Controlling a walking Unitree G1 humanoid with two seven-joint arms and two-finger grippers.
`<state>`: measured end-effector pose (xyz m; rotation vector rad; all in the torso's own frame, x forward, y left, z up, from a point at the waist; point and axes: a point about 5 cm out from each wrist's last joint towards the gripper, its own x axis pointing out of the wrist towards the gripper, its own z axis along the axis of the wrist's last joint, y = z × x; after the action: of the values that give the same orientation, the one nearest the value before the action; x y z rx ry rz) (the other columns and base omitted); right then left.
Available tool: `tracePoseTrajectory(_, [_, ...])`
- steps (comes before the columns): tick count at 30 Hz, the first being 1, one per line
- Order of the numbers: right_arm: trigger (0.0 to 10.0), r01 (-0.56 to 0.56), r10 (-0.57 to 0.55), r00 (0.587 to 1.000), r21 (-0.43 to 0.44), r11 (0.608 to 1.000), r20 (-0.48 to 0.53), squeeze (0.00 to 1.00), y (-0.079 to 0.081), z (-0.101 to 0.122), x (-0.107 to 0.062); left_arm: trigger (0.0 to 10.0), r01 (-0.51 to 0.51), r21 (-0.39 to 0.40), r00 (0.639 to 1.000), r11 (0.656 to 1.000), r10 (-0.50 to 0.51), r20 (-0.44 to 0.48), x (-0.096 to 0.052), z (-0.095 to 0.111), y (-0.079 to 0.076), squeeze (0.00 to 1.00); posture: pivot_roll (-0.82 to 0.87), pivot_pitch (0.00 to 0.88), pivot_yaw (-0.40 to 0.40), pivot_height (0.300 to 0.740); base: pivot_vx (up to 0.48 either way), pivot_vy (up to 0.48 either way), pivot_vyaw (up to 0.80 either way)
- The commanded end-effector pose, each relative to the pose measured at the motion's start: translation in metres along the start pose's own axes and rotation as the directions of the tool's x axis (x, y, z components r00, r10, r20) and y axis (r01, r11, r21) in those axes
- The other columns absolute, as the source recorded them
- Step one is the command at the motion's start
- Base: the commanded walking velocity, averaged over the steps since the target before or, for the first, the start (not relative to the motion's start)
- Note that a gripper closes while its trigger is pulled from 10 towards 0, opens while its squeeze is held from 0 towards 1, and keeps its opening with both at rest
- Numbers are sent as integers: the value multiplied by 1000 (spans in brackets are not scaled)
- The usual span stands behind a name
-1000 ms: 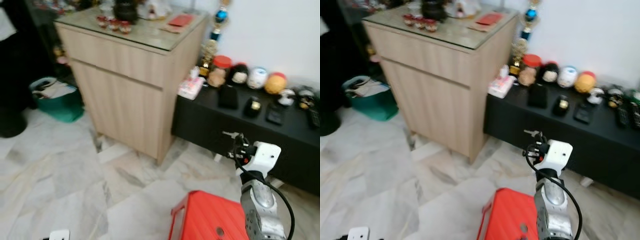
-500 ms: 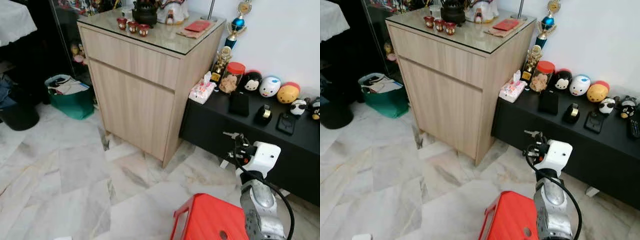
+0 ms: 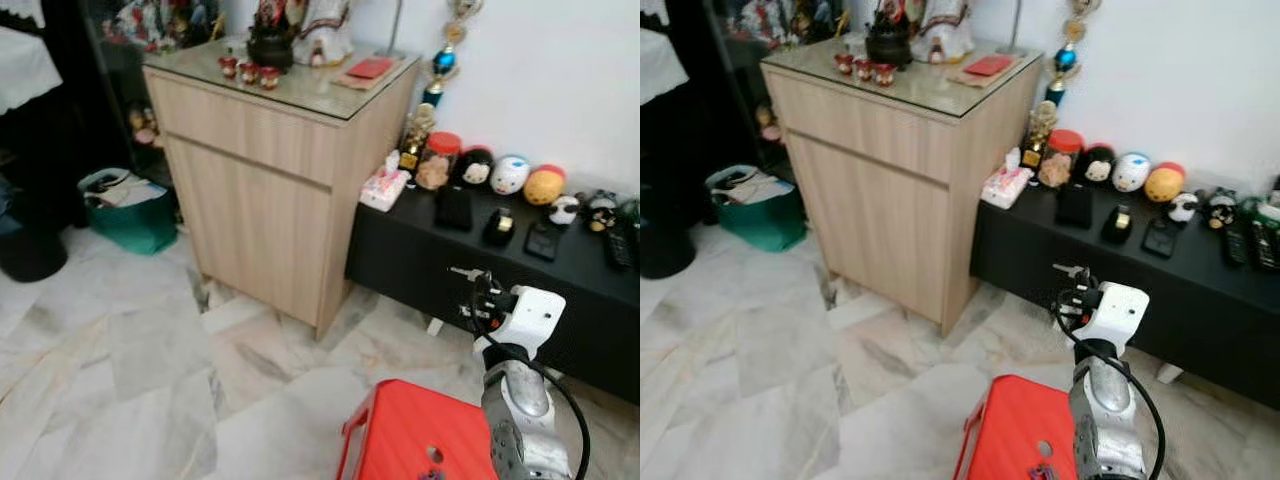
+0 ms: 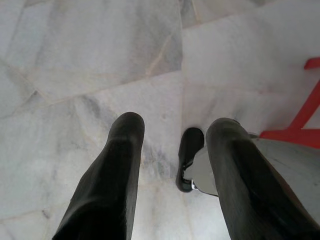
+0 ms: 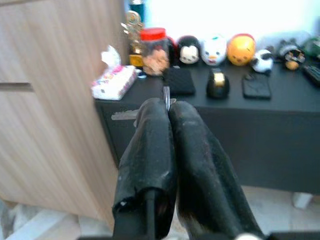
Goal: Hang keys on a hook
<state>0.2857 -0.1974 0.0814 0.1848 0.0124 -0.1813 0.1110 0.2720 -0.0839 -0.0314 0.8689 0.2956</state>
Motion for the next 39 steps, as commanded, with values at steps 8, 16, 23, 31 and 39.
tracePoseTrajectory(8, [10000, 21, -20, 999, 39, 999, -26, 0, -1, -5, -1, 10000, 4, 4, 998, 1000, -3, -55, -3, -12, 0, 0, 80, 0, -74, 718, -123, 0, 0])
tracePoseTrajectory(16, [10000, 23, -23, 1000, 50, 998, -18, 0, 0, -3, 1, 10000, 7, 10, 998, 1000, -6, -66, -3, -13, 1, 0, 79, 0, -69, 718, -344, 0, 0])
tracePoseTrajectory(23, [10000, 24, -23, 999, 46, 999, -26, 0, 1, -5, 2, 10000, 0, 12, 997, 1000, 1, -71, -4, -11, 9, 0, 79, 0, -69, 718, -343, 0, -98])
tracePoseTrajectory(31, [10000, 24, -23, 999, 44, 999, -27, 0, 2, -4, 3, 10000, -16, -1, 997, 1000, 16, -74, -5, -11, 15, 0, 80, 0, -73, 718, -343, 0, -748])
tracePoseTrajectory(39, [10000, 34, -34, 999, 33, 999, -11, 0, 4, -3, 1, 10000, -24, -9, 997, 1000, 23, -78, -6, -12, 18, 0, 83, 0, -69, 718, -344, 0, -202])
